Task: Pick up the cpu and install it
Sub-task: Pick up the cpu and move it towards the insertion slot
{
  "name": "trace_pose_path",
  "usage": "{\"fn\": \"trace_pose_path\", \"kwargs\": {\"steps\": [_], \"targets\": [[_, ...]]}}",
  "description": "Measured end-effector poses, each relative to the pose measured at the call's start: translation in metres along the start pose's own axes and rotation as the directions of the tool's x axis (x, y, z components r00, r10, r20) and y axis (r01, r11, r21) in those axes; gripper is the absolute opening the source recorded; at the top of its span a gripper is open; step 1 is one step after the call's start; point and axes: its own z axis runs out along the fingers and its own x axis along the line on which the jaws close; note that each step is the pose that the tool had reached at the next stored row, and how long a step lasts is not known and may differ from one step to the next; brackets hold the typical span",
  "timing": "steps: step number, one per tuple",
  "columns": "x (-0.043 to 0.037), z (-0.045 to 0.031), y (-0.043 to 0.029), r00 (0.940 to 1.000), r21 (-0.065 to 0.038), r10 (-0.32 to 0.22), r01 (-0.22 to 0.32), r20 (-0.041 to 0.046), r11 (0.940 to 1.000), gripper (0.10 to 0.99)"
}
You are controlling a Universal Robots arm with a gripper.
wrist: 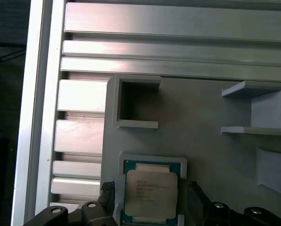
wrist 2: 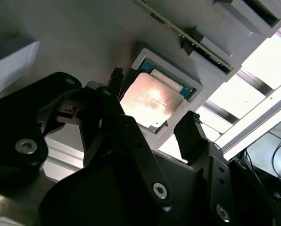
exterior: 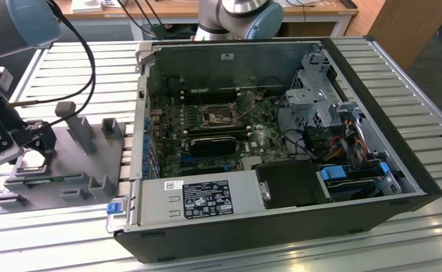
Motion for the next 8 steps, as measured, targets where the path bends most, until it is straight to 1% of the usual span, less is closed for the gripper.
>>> {"fn": "trace_pose_path", "kwargs": {"steps": [2,3,5,6,8], "targets": [[0.0001,0.0025,-0.0002,1.0,0.0,0.0,0.0,0.0,1.0,0.702],[0.0002,0.0032,-0.0002,1.0,0.0,0.0,0.0,-0.0001,1.0,0.639],[0.0004,0.0038,-0.0003,1.0,0.0,0.0,0.0,-0.0003,1.0,0.639],[0.0003,0.0039,-0.0003,1.0,0.0,0.0,0.0,-0.0002,1.0,0.576],[0.0003,0.004,-0.0003,1.0,0.0,0.0,0.0,-0.0002,1.0,0.576]]}}
